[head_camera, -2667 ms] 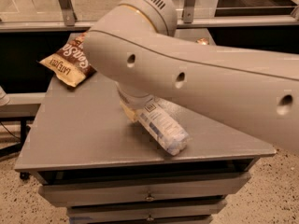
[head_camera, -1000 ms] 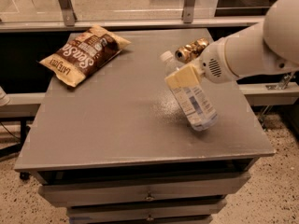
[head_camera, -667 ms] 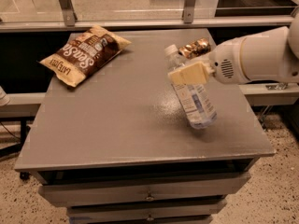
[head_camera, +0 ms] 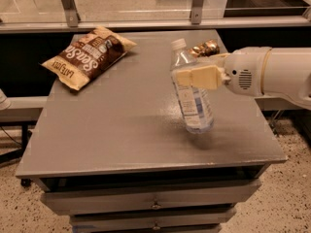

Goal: Move blue plastic bottle near brown chip bag

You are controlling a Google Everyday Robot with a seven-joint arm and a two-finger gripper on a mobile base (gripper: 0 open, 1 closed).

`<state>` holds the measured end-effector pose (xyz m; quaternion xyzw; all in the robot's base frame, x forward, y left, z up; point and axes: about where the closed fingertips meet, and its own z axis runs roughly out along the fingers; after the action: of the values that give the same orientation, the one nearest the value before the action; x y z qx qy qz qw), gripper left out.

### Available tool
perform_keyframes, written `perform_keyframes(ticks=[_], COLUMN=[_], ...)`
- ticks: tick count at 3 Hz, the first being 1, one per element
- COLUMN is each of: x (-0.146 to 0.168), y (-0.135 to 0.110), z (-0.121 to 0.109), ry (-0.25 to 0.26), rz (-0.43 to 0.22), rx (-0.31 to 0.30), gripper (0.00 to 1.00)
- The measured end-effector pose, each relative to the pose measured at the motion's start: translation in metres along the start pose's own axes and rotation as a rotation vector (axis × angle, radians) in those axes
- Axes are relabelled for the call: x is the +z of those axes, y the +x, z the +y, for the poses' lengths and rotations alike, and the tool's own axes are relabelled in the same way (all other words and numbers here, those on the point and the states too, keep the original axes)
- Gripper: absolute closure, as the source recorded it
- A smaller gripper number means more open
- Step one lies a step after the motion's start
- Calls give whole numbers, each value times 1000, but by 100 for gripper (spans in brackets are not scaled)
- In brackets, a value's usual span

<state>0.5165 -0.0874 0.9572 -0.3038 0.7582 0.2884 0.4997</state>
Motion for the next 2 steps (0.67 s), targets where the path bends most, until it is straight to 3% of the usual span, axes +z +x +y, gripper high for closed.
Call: perform_keyframes(ticks=[1, 2], x=[-1, -1], y=[-3, -9], z=[2, 5], ry=[-2, -7], rz=[-22, -89], rx=[-11, -47], gripper=[100, 100])
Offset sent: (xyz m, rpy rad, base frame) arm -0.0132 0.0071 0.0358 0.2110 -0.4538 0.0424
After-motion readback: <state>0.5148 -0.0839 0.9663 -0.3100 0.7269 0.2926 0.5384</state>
